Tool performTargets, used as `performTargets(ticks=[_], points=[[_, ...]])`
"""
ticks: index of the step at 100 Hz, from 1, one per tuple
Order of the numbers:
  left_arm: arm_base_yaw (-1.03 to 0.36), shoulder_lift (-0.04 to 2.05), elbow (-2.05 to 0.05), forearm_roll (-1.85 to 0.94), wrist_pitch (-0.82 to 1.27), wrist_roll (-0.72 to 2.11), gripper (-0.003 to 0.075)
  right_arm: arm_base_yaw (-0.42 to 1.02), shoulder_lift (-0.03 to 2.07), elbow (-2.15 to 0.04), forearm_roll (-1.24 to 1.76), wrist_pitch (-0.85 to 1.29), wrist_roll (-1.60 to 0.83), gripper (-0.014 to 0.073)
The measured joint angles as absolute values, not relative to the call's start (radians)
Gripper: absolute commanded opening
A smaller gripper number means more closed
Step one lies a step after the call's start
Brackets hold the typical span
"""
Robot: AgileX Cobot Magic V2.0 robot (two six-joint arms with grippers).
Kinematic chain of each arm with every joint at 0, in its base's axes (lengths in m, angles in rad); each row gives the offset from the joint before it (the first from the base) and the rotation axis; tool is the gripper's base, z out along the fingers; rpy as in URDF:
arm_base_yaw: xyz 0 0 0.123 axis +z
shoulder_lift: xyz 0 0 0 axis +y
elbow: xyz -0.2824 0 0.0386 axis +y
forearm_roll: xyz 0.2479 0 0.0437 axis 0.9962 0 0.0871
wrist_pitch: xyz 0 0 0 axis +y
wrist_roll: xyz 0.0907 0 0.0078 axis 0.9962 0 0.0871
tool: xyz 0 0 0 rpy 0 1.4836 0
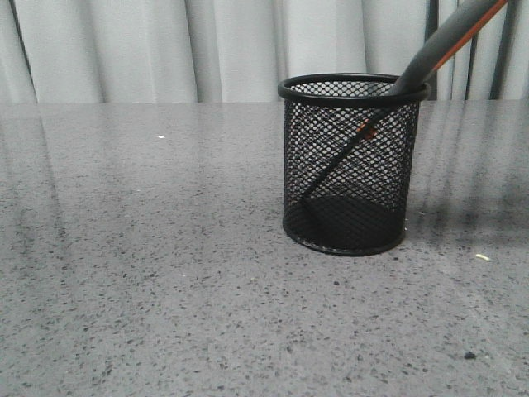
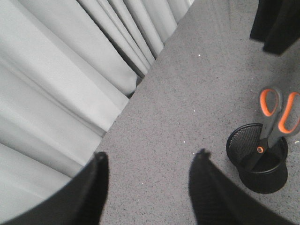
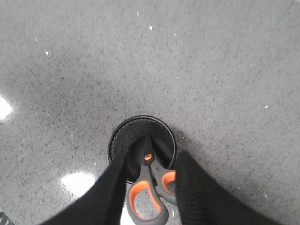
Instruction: Put scissors into bucket
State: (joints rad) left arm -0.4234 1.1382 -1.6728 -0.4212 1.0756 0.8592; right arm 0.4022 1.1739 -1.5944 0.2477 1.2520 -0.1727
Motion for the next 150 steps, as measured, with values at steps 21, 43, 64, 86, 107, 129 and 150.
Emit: performTargets(ticks=[21,43,64,86,107,129,150], points=[[-0.423,1.123,-1.673,-0.417,1.131,0.849,-0.0020,0.402,1.040,-1.528,0.248,1.091,-0.171,-0.0062],[-0.423,1.028,-1.549,-0.392,0.997,0.764,-0.0020,0.402,0.819,-1.266,0.246,0.757,-0.169,-0.0062],[-0.423,0.765,-1.138,-0.407,0.623,0.726,-0.0020,0.402,0.583,-0.952,0.242,0.461,-0.169,-0.0062],[-0.423,0.393,-0.616,-0.506,0.353,0.721,-0.0020,0.402,0.349,-0.663,0.228,0.344,-0.169,-0.0063],[-0.423,0.080,-0.274,-0.607,0.214,0.721,-0.0020,0.402,0.178,-0.454,0.227,0.341,-0.167,-0.0062],[-0.423,-0.002,-0.152,-0.695,0.170,0.719,-0.0020,0.402,0.128,-0.327,0.226,0.338,-0.167,-0.0063],[-0.423,-0.002,-0.151,-0.742,0.169,0.719,-0.0020,0.402,0.128,-0.305,0.225,0.338,-0.167,-0.0063]])
